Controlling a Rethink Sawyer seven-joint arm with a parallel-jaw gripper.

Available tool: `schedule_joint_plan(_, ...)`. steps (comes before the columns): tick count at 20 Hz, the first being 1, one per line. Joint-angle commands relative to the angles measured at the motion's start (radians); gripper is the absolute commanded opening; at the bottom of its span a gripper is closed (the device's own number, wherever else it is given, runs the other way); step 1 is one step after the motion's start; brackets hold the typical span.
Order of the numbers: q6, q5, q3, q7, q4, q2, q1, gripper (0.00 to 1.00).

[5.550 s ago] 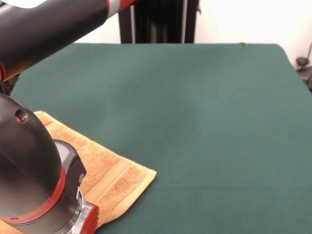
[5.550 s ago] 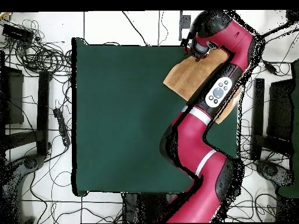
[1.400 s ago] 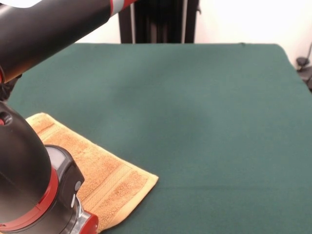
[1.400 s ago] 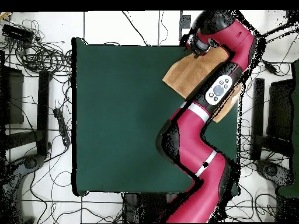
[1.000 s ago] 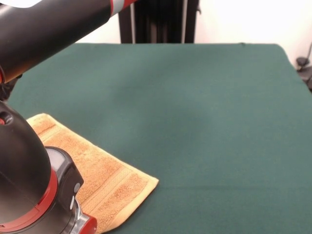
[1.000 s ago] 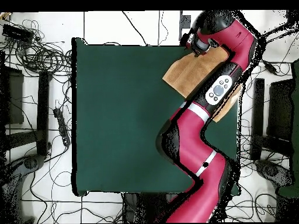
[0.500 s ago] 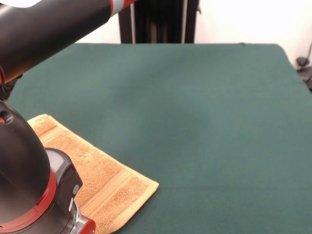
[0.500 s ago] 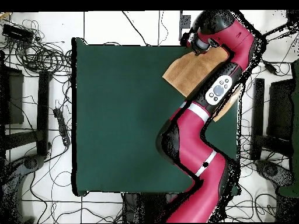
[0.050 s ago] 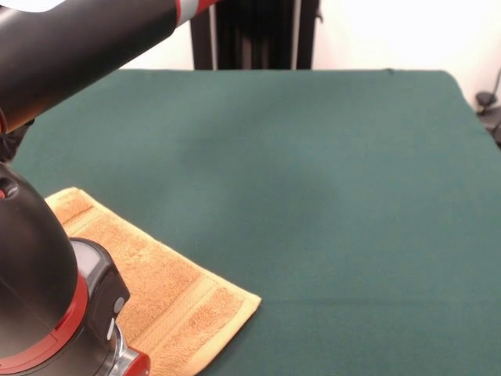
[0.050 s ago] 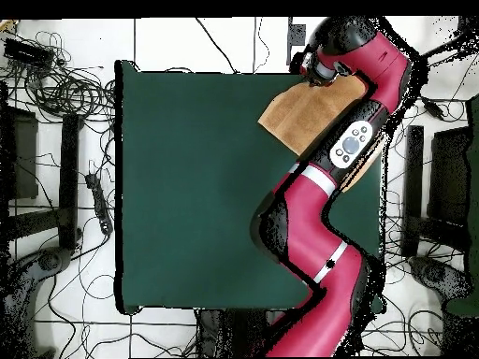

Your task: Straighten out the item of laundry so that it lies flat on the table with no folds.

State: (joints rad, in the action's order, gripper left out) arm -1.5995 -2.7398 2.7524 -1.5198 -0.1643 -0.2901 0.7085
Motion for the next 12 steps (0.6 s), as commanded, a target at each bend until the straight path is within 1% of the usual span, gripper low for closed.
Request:
schedule_joint_plan(1, 0.102, -0.014, -0.058, 0.177, 0.108, -0.031, -0.049, 0.00)
schedule_joint_plan(12, 0.088, -0.010, -0.063, 0.176, 0.107, -0.032, -0.048, 0.00)
